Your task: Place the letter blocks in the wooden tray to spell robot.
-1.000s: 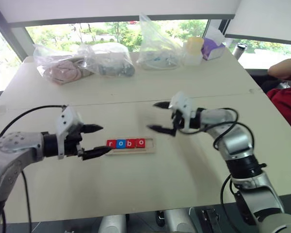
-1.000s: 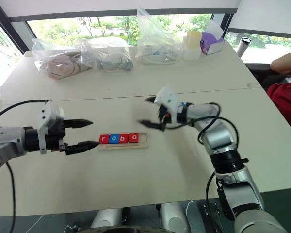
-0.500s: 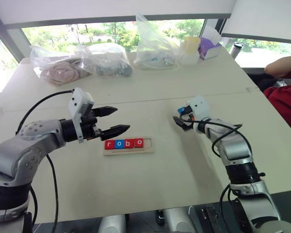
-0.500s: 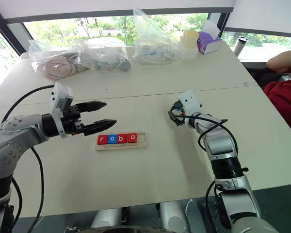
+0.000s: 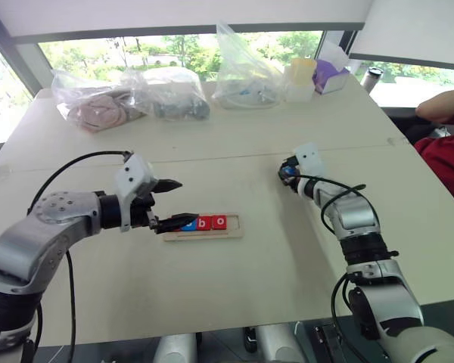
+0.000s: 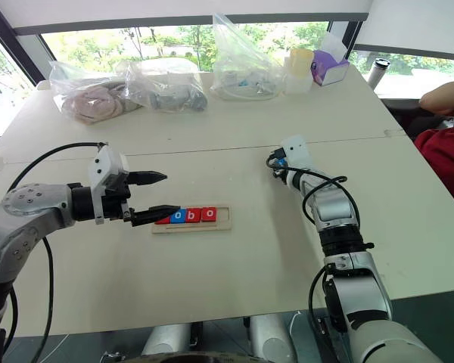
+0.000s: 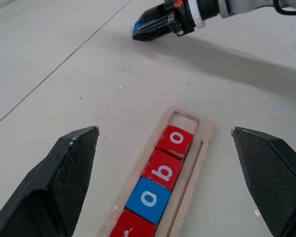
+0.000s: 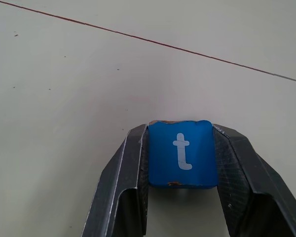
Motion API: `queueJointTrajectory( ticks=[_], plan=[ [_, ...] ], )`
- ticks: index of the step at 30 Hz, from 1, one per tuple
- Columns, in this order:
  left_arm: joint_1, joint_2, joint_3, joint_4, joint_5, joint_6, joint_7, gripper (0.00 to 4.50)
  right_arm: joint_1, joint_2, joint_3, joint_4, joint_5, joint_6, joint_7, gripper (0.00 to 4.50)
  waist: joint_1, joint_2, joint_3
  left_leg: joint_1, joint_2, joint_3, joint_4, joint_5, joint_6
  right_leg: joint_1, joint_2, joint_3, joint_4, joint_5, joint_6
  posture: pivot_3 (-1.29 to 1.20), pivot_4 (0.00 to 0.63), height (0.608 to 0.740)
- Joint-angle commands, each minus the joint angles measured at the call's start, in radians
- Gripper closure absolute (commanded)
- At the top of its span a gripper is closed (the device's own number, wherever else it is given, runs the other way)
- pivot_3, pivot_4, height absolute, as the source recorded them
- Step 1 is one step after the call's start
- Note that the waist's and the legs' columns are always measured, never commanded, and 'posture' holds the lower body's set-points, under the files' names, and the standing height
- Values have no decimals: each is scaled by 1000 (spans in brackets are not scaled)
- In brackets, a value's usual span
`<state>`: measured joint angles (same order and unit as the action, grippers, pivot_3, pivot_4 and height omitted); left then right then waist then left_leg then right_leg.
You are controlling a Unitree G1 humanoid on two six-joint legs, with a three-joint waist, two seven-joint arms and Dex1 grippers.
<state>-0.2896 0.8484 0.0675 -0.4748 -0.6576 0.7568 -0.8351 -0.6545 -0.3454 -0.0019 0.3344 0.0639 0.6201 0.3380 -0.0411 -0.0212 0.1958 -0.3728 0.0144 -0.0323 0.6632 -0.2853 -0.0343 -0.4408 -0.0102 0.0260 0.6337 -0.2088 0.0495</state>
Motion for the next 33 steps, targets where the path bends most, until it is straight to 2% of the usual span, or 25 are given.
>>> queueJointTrajectory(
  ticks=[1, 3, 5, 9, 13, 17, 23, 24, 27, 29, 31, 33],
  plan=[
    [-8, -3, 4, -29, 12, -24, -3, 0, 22, 17, -109, -201, 33, 159, -97, 3301, 1, 0, 0, -1, 0, 0, 0, 0, 0, -1, 0, 0, 0, 1, 1, 0, 150, 740],
    [-5, -2, 4, -30, 17, -28, -7, 0, 50, 64, -179, -365, 43, 301, -186, 3301, 0, 0, 0, -1, 0, -1, 0, 0, 0, -2, 0, 0, 0, 1, 1, 0, 150, 740],
    [-6, -5, 4, -26, 20, -29, -10, 0, 83, 182, -282, -569, 74, 523, -272, 3301, -2, 0, 0, -2, 0, -1, -1, 0, 0, -3, 0, 0, 0, 2, 2, 0, 150, 740],
    [-19, -14, -28, -2, 31, -44, -41, 0, 250, 281, -166, -967, 79, 838, -310, 3301, -1, 1, 0, -1, 1, -2, -3, 0, 0, -3, 1, -1, 1, 1, 1, 0, 150, 740],
    [-54, -28, -61, 29, 50, -57, -62, 0, 313, 307, -124, -1044, 68, 946, -327, 3301, -4, 2, 0, -1, 1, 0, -1, 0, 0, -2, 0, -1, 0, -3, 1, 0, 150, 740],
    [-66, -32, -79, 60, 75, -78, -80, 0, 354, 338, -109, -1015, 67, 923, -331, 3301, -4, 1, 0, 0, 1, 0, 0, 0, 0, -1, 0, 0, -2, -3, 1, 0, 150, 740],
    [-46, -22, -81, 61, 87, -85, -99, 0, 346, 336, -94, -1013, 57, 908, -341, 371, -5, 1, 0, -1, 1, 0, -1, 0, 0, -1, 0, -1, -2, -3, 1, 0, 150, 740],
    [-45, -22, -80, 61, 88, -85, -100, 0, 344, 334, -94, -1016, 56, 912, -341, 49, -4, 1, 0, -1, 1, -1, -1, 0, 0, -1, 0, -1, -2, -3, 1, 0, 150, 740],
    [-42, -20, -74, 64, 92, -87, -104, 0, 302, 332, -123, -1033, 61, 905, -332, 49, -3, 1, 0, -1, 1, -1, -1, 0, 0, -1, 0, -1, -2, -3, 1, 0, 150, 740],
    [-38, -9, -69, 67, 95, -88, -114, 0, 208, 283, -158, -1046, 73, 916, -305, 49, -4, 2, 0, -1, 1, 0, -1, 0, 0, -2, 0, -1, -2, -3, 1, 0, 150, 740],
    [-38, 9, -75, 66, 94, -85, -139, 0, 144, 185, -181, -1020, 113, 893, -228, 49, -5, 2, 0, -1, 1, 1, -1, 0, 0, -2, -1, 0, -3, -3, 1, 0, 150, 740],
    [-45, 27, -76, 55, 75, -73, -179, 0, 131, 42, -199, -933, 194, 798, -60, 49, -3, 1, 0, -1, 1, 0, -1, 0, 0, -2, 0, -1, -3, -3, 1, 0, 150, 740]
  ],
)
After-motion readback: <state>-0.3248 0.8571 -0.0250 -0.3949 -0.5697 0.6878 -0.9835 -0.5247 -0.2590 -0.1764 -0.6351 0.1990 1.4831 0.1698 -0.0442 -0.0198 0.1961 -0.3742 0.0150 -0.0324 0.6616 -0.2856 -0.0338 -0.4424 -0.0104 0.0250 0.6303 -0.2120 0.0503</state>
